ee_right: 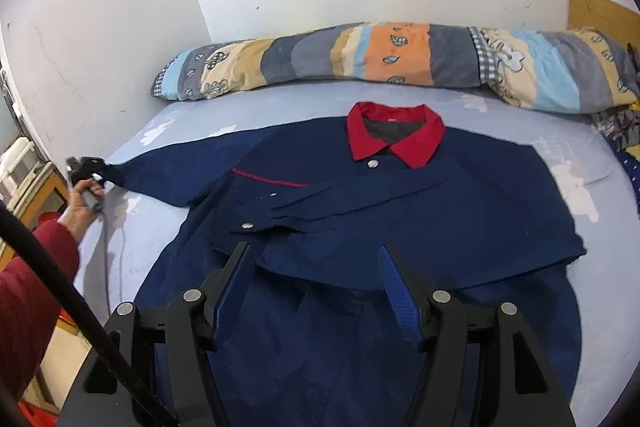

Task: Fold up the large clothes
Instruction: 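Grasp the other navy sleeve cuff with the left gripper and lift it, then fold the held sleeve across the jacket body and open the left gripper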

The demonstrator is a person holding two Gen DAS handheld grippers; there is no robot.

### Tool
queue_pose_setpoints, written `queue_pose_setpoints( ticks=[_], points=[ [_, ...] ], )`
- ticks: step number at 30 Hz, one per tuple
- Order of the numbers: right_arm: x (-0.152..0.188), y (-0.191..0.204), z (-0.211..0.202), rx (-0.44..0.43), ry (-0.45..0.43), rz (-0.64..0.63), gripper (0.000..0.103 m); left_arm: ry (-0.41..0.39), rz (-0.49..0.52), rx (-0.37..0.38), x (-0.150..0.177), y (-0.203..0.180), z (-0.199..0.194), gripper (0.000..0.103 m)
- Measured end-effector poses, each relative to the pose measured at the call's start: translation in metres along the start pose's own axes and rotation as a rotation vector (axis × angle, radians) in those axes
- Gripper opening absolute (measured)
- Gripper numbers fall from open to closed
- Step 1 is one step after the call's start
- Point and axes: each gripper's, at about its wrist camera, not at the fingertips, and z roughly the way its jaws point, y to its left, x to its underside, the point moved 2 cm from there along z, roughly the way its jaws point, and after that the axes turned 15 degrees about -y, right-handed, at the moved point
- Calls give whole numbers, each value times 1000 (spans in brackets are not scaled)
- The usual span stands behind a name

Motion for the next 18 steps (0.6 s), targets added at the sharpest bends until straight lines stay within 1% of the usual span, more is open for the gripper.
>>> queue_pose_setpoints(
  ticks=[3, 4, 5, 8, 9, 10, 12, 13, 15, 16, 18],
  points=[
    [-4, -7, 3, 37, 3, -3, 69, -5, 110, 68, -5, -45, -27, 5],
    [-5, -13, 5, 57, 10, 6, 69, -2, 133, 113, -5, -65, -40, 5],
    [-7, -24, 7, 91, 19, 29, 69, 3, 145, 146, -5, -81, -49, 5],
    [-11, -49, 1, 139, 3, 112, 69, 23, 215, 263, 5, -148, -84, 5],
    [-13, -57, -4, 148, -9, 136, 69, 27, 238, 289, 9, -168, -95, 5],
    [-15, -62, -9, 160, -22, 145, 69, 35, 265, 328, 16, -195, -107, 5],
    [-21, -73, -22, 201, -63, 147, 69, 58, 295, 393, 32, -237, -128, 5],
    [-24, -76, -27, 216, -81, 148, 69, 75, 323, 425, 45, -263, -140, 5],
    [-29, -86, -39, 250, -117, 154, 69, 95, 358, 473, 69, -299, -160, 5],
    [-31, -91, -44, 266, -133, 158, 69, 118, 388, 492, 87, -323, -168, 5],
    [-35, -102, -54, 297, -161, 171, 69, 147, 433, 520, 117, -355, -183, 5]
  ],
)
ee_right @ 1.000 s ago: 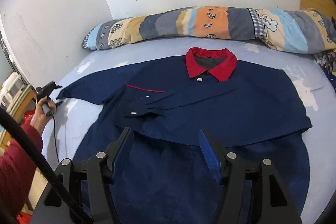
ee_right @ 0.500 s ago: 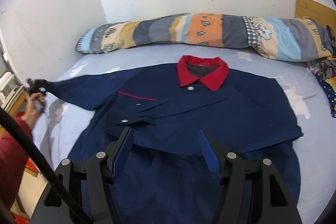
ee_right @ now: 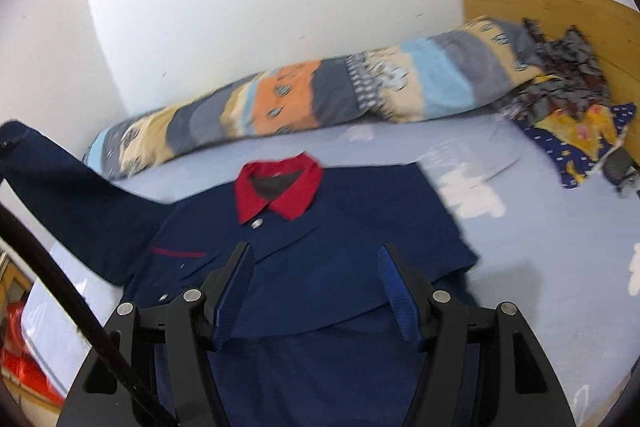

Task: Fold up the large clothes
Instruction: 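Fold the held sleeve across the jacket body and open the left gripper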

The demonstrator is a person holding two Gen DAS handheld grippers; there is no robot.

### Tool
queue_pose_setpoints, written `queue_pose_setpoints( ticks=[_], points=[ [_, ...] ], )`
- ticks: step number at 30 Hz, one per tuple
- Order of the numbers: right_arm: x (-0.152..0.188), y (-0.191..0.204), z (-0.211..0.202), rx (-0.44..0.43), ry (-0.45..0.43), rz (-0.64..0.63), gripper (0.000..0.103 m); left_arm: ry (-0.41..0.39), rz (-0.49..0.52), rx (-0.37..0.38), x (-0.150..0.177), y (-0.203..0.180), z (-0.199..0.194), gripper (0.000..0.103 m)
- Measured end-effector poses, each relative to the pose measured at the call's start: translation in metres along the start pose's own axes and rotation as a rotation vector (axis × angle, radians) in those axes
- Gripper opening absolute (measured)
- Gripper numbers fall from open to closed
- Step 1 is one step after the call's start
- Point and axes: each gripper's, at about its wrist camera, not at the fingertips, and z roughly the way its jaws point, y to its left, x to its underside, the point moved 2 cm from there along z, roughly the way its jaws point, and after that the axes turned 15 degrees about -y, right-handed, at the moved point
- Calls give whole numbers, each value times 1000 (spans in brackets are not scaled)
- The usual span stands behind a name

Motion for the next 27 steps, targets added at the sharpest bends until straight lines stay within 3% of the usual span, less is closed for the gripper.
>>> queue_pose_setpoints(
  ticks=[6, 9, 12, 17, 19, 22, 23, 26, 27],
  points=[
    [-15, -27, -16, 42, -60, 38, 69, 90, 73, 97, 76, -116, 9, 5],
    [-22, -39, -26, 77, -101, 36, 69, 143, 166, 120, 143, -170, 9, 5],
    [-28, -51, -33, 112, -134, 53, 69, 205, 227, 132, 215, -198, 11, 5],
    [-33, -68, -39, 156, -155, 86, 69, 392, 357, 101, 371, -215, 31, 5],
    [-34, -71, -42, 172, -168, 81, 69, 465, 450, 72, 438, -213, 31, 5],
    [-36, -73, -41, 180, -171, 85, 69, 576, 582, 30, 511, -194, 31, 7],
    [-36, -73, -41, 182, -171, 84, 69, 602, 628, 12, 530, -189, 26, 11],
    [-35, -71, -39, 175, -166, 80, 69, 655, 744, 11, 559, -185, 10, 42],
    [-34, -70, -39, 174, -165, 76, 69, 656, 761, 38, 558, -191, 4, 60]
  ],
)
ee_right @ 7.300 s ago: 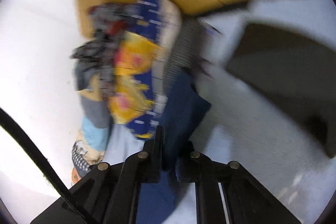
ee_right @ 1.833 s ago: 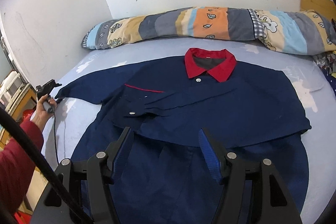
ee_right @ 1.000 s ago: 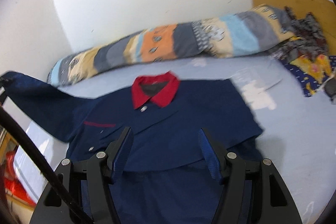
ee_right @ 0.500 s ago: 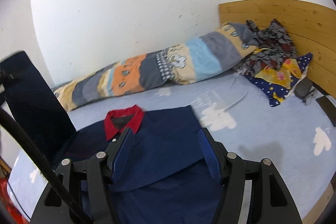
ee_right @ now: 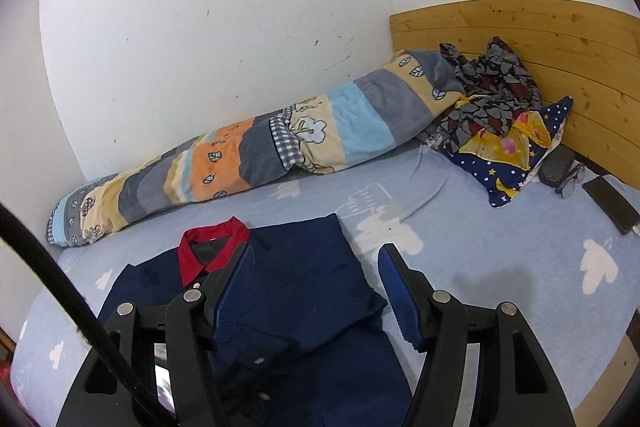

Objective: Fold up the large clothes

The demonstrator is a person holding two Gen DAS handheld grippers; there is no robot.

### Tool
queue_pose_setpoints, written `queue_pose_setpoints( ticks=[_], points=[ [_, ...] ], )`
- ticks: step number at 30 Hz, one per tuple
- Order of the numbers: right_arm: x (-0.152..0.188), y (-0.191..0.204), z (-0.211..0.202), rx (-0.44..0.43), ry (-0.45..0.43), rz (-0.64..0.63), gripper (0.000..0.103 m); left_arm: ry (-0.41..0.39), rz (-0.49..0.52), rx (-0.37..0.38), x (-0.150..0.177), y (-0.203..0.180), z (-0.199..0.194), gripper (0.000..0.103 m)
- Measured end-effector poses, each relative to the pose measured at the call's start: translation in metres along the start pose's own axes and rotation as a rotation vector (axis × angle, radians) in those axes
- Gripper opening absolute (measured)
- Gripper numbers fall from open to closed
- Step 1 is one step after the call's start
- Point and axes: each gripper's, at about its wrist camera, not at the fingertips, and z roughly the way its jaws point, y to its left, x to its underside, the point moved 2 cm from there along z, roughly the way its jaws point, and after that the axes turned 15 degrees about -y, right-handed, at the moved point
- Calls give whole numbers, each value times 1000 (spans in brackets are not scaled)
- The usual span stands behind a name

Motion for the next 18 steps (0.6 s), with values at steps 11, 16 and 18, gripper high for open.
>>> queue_pose_setpoints(
  ticks=[11, 16, 18],
  points=[
    [20, 18, 28, -49, 99, -27, 69, -148, -14, -93, -44, 89, -65, 91],
    [67, 54, 64, -174, 306, -75, 69, 26, -172, -388, -4, 210, -35, 91],
    [94, 70, 78, -207, 405, -97, 66, 67, -218, -390, 9, 232, -31, 91]
  ],
)
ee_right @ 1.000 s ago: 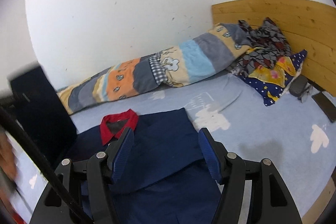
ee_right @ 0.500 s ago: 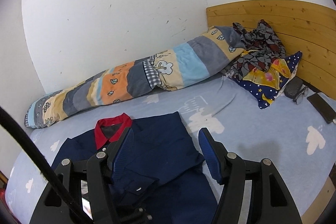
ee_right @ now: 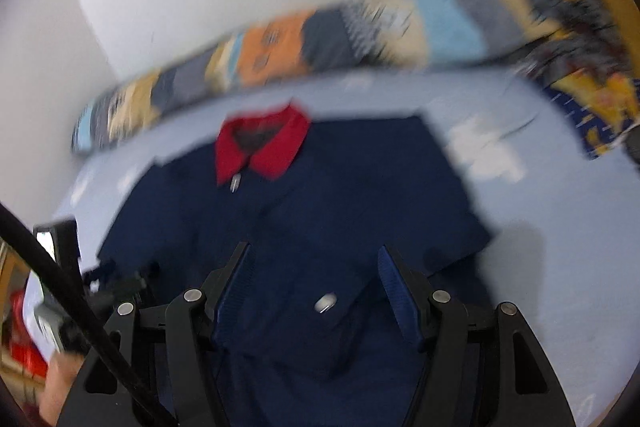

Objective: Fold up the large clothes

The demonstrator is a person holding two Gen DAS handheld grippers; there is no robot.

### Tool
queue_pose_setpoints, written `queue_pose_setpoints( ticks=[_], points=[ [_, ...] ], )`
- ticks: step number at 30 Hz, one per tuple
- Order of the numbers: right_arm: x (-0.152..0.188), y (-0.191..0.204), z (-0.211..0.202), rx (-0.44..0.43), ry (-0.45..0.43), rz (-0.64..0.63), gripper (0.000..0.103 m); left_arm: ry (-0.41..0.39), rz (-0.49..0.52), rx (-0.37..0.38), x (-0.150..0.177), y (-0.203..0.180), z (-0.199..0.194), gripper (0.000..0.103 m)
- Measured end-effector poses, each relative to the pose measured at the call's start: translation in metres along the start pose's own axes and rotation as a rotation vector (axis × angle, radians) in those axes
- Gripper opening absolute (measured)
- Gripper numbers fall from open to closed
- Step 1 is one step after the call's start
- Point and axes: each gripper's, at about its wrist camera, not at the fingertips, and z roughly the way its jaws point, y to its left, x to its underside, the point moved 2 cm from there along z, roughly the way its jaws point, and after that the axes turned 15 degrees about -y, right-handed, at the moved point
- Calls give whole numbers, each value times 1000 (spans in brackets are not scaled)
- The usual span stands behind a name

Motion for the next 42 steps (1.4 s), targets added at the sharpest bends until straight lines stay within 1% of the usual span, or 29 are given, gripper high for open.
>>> queue_pose_setpoints(
  ticks=[1, 2, 3, 4, 6, 7, 8, 9, 10, 13, 14, 15, 16, 19, 22, 24, 25, 27, 28, 29, 30, 32, 34, 37, 38, 39, 41, 42],
  points=[
    [7, 6, 10, -20, 43, -14, 62, 28, 0, -14, 4, 9, 7, 91],
    [17, 14, 21, -21, 82, -46, 58, 34, 4, -26, 7, 14, 9, 91],
    [24, 17, 29, -18, 111, -68, 58, 33, 8, -23, 9, 17, 9, 91],
    [36, 20, 41, -16, 167, -90, 58, 37, 18, -15, 10, 19, 8, 91],
    [56, 14, 59, 46, 271, -103, 58, 52, 17, -13, 10, 22, 6, 92],
    [69, 6, 69, 89, 337, -99, 58, 61, 15, -13, 9, 23, 5, 92],
    [71, 1, 69, 101, 344, -82, 58, 62, 19, -21, 8, 23, 4, 92],
    [70, -2, 66, 112, 346, -71, 58, 43, 29, -36, 3, 23, -2, 92],
    [68, -3, 62, 121, 343, -64, 58, -2, 37, -35, -2, 21, -12, 92],
    [52, -3, 45, 65, 262, -8, 58, -105, 34, -42, -19, 15, -28, 92],
    [46, -2, 41, 73, 228, -21, 58, -113, 28, -38, -21, 14, -27, 92],
    [43, -2, 39, 85, 205, -33, 58, -111, 24, -33, -23, 12, -22, 92],
    [41, -3, 38, 91, 192, -44, 58, -87, 22, -34, -22, 9, -13, 92],
    [39, -7, 39, 100, 186, -51, 58, -52, 19, -46, -25, 2, 9, 92],
    [35, -11, 33, 81, 184, 4, 58, -64, 21, -28, -40, -10, 21, 92],
    [32, -5, 28, 85, 171, 9, 59, -81, 25, -21, -52, -20, 30, 92],
    [31, -6, 26, 87, 169, 0, 59, -68, 32, -28, -57, -24, 40, 92],
    [28, -4, 34, 99, 175, -7, 60, -9, 34, -42, -58, -27, 63, 92],
    [29, -7, 36, 109, 183, -9, 60, 39, 30, -48, -54, -26, 80, 95],
    [29, -10, 39, 116, 196, -8, 60, 55, 6, -38, -52, -24, 89, 96],
    [29, -15, 41, 122, 210, -1, 60, 50, -29, -33, -52, -18, 92, 102],
    [25, -30, 38, 113, 208, 45, 60, 63, -43, -6, -51, -13, 89, 102],
    [14, -50, 31, 126, 177, 86, 60, 68, -54, 23, -50, -5, 79, 102],
    [-3, -94, 15, 180, 118, 171, 64, 29, -138, 73, -46, 23, 50, 102],
    [-6, -109, 10, 202, 109, 202, 64, 40, -154, 76, -43, 33, 43, 102],
    [-7, -121, 7, 215, 104, 230, 64, 41, -161, 67, -39, 46, 32, 102],
    [-8, -148, 1, 247, 97, 277, 65, 12, -167, 25, -31, 65, 14, 102],
    [-5, -157, 1, 259, 106, 286, 66, 24, -167, 4, -23, 75, 8, 102]
  ],
)
